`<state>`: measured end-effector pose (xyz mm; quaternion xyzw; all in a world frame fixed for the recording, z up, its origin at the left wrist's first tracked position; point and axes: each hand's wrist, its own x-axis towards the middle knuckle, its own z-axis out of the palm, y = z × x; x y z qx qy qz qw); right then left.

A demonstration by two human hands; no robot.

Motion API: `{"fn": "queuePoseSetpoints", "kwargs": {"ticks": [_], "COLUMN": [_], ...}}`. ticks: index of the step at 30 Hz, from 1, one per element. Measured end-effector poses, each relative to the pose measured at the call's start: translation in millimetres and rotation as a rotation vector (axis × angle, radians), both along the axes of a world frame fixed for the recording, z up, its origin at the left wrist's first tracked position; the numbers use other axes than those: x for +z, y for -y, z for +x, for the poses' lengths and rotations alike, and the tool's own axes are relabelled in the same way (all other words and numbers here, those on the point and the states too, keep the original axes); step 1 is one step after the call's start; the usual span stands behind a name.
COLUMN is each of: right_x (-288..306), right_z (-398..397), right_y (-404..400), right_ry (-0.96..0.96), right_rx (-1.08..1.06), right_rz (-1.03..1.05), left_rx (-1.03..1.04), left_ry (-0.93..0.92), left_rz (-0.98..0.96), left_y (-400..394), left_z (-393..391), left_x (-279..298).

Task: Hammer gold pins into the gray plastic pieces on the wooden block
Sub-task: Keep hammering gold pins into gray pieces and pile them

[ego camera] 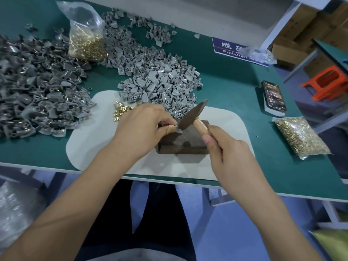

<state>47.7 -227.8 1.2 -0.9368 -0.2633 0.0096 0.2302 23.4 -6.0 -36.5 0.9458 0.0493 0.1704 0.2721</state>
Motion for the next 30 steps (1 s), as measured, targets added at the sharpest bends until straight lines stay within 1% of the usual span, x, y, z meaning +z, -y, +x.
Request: {"fn": "queuePoseSetpoints", "kwargs": {"ticks": [4, 10, 15, 18, 20, 21, 25, 27, 30], "right_x": [1.9, 4.8, -7.5, -10.8, -14.3, -16.8, -21.5, -20.7, -21.9], "right_z": [-1.2, 2.4, -5.5, -7.8, -8.5, -9.3, -5.9, -3.8, -5.2], "right_y": [0.1, 4.0, 1.6, -2.5, -6.8, -9.0, -9.1, -6.4, -5.8], "right_ry": [-0.020, -0.044, -0.057, 0.037, 0.116, 0.137, 0.137, 0.163, 0.157], "right_rx": [0.002, 0.018, -0.053, -0.095, -0.122, -0.118, -0.096, -0.125, -0.107], "right_rz": [0.001, -0.022, 0.152, 0.263, 0.293, 0.281, 0.123, 0.133, 0.149], "left_rx": [-0.006, -0.023, -0.048, -0.057, -0.063, -0.067, -0.060, -0.046, -0.018], "left_ry": [0.020, 0.001, -0.029, -0.031, -0.021, -0.017, -0.017, -0.016, -0.021], "left_rz": [-0.077, -0.066, -0.032, -0.005, 0.028, 0.043, 0.109, 0.100, 0.075], "left_y": [2.1, 3.1, -0.4, -0.6, 0.0, 0.5, 2.9, 3.9, 4.9], "left_z": [-4.7, -6.8, -5.6, -5.7, -5.8, -5.7, -5.9, -6.0, -6.5], "left_x": [-3.6, -1.8, -1.1, -1.5, -2.1, -2.3, -4.2, -4.8, -4.8]}}
